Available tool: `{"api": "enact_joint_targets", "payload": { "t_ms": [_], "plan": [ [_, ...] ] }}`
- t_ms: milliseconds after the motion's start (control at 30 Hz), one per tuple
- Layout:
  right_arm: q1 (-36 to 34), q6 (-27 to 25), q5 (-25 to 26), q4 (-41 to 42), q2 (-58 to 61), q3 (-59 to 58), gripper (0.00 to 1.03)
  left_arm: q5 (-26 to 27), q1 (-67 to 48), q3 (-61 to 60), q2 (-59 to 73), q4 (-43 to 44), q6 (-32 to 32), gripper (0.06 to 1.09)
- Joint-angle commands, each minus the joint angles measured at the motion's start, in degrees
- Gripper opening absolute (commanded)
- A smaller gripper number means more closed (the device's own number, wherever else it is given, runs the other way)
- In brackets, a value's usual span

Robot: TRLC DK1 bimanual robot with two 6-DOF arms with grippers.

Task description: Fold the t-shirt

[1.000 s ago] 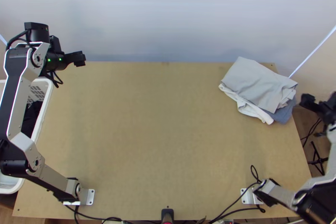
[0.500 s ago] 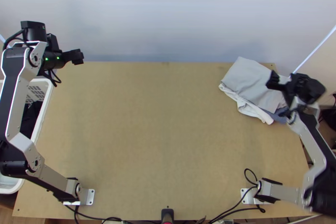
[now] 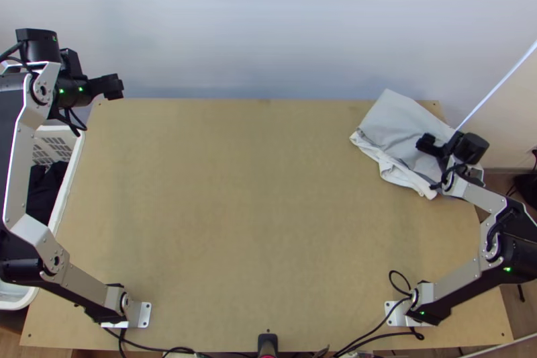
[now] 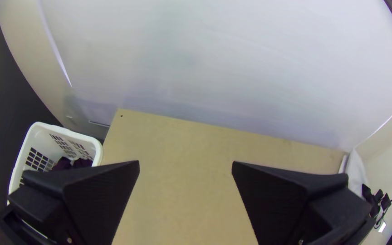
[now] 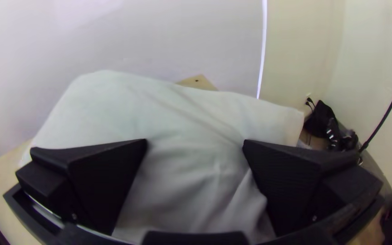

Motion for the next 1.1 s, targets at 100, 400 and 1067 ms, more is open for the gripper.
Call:
{"api": "enact_joint_targets", "payload": {
  "t_ms": [100,400,1067],
  "plan": [
    [0.5,1.0,3.2,0.1,-9.2,-3.5,0.99,0.1,0.5,0.2,0.4,-0.8,-0.4,1.05],
    [1.6,-2.6,3.1,-1.5,-39.9,-2.2,0.99,-0.1,-1.1,-5.7,-8.2,7.8,-4.0,1.05],
    [14.6,-3.5,-0.5,11.9,-90.9,-31.5,0.99,-17.1,-12.5,-73.7,-63.8,75.3,10.5,1.04]
  ]
}}
